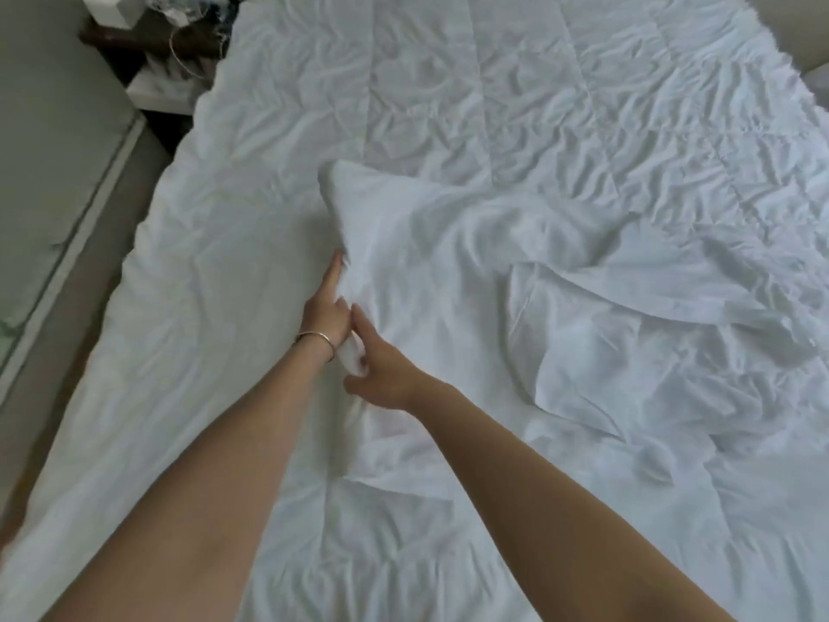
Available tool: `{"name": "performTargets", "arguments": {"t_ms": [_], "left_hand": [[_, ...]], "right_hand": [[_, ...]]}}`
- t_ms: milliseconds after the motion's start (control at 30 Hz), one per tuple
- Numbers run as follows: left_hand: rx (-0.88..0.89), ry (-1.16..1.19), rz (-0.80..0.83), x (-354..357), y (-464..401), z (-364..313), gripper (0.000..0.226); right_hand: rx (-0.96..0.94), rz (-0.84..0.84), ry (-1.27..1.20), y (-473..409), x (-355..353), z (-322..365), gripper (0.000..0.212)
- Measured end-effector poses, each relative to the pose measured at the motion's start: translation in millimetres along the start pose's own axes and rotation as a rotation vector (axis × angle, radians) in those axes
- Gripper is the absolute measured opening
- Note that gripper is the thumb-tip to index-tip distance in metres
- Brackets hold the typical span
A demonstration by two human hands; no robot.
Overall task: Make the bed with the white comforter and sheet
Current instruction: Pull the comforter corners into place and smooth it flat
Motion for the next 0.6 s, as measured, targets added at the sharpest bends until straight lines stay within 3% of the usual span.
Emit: {"name": "performTargets", "arguments": {"t_ms": [67, 200, 267, 333, 400, 467, 600], "left_hand": [[-0.031, -0.179, -0.053, -36.5, -17.4, 36.2, 0.066], [-0.072, -0.412, -0.036, -39.5, -35.6, 58.4, 0.065], [-0.182, -0.381, -0.015, -24.1, -24.6, 65.5, 0.081], [-0.315, -0.272, 0.024, -13.1, -5.7, 89.1, 0.110], [-0.388, -0.164, 0.058, -8.3, 13.0, 115.9, 0.120], [-0.316, -0.149, 0.078, -11.8, 20.6, 127.8, 0.104], [-0.010, -0.231, 0.081, -48.9, -4.4, 112.9, 0.086]], "right_hand": [[0.070, 0.097, -0.060, -4.7, 28.2, -1.5, 0.096], [0.194, 0.012, 0.006, -0.8, 27.1, -36.1, 0.085], [0.276, 0.011, 0.083, 3.7, 21.4, -59.8, 0.082], [0.350, 0.039, 0.191, 6.1, 20.6, -81.4, 0.080], [0.398, 0.054, 0.263, 6.9, 23.7, -94.8, 0.080], [0.413, 0.040, 0.274, 5.3, 31.6, -98.0, 0.082], [0.328, 0.011, 0.316, -11.5, 59.8, -72.0, 0.090]]}}
Point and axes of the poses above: each hand's wrist, its own y-axis away from the middle knuckle, its own x-axis out of the palm, z = x × y, the point moved 5 cm from there along -y, towards the middle knuckle, and after that the axes turned 4 degrees about -z, right-handed, at the moved point
